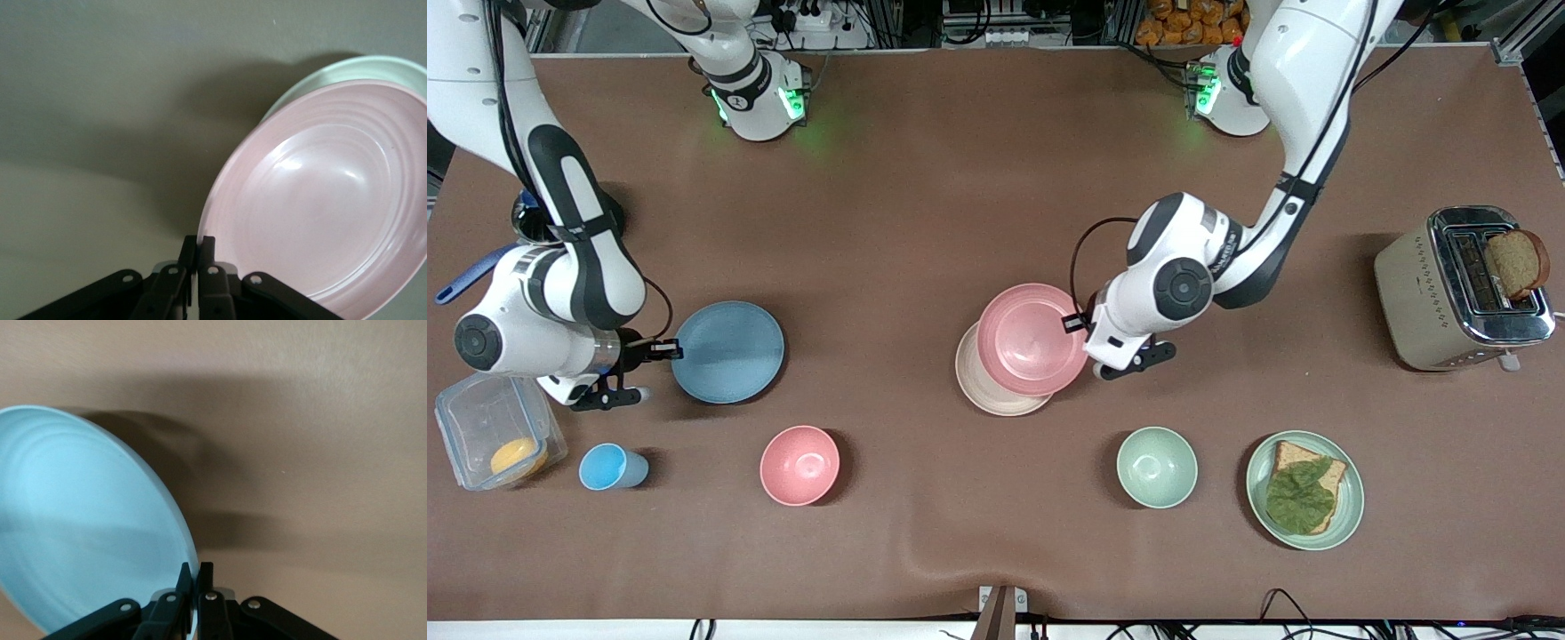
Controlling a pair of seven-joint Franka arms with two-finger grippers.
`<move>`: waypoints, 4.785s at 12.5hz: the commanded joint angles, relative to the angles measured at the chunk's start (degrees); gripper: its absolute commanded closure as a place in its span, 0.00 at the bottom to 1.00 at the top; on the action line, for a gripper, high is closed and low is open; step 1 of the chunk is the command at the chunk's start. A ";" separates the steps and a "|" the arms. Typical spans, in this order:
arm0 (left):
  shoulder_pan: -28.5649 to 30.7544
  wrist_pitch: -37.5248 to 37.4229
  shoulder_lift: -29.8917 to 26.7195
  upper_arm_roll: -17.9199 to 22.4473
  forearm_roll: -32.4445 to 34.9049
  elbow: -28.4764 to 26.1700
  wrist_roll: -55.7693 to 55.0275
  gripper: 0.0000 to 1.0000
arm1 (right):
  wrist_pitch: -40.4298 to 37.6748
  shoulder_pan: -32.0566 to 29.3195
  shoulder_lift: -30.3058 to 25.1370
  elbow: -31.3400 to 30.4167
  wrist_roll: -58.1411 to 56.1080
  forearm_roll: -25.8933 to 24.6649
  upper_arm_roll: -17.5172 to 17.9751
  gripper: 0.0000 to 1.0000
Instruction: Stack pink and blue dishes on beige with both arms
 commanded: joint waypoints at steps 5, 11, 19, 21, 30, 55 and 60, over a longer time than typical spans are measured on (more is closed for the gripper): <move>-1.87 4.07 4.93 0.61 4.02 3.29 -3.25 1.00 | -7.67 -0.44 -2.20 5.15 -0.21 2.50 3.29 1.00; -2.74 7.60 6.60 0.61 3.93 4.70 -3.34 1.00 | -12.60 4.21 -2.38 8.14 5.67 7.17 3.56 1.00; -3.54 7.68 7.04 0.70 3.84 4.61 -3.34 1.00 | -12.51 8.96 -2.20 8.06 13.93 10.86 3.47 1.00; -3.45 7.68 7.39 0.78 3.75 4.61 -3.34 1.00 | -12.08 10.10 -1.85 7.97 15.61 10.86 3.47 1.00; 9.35 -5.55 -12.52 1.23 7.44 4.79 -0.63 0.00 | -6.03 22.82 -1.59 8.14 39.29 14.99 3.38 1.00; 14.48 -31.78 -34.35 15.11 10.79 7.07 37.18 0.00 | -3.96 29.65 -0.43 15.26 47.13 4.65 1.80 0.00; 14.48 -30.72 -33.74 14.67 10.87 6.98 37.00 0.00 | -8.21 15.24 -8.25 8.77 18.23 1.63 1.54 0.00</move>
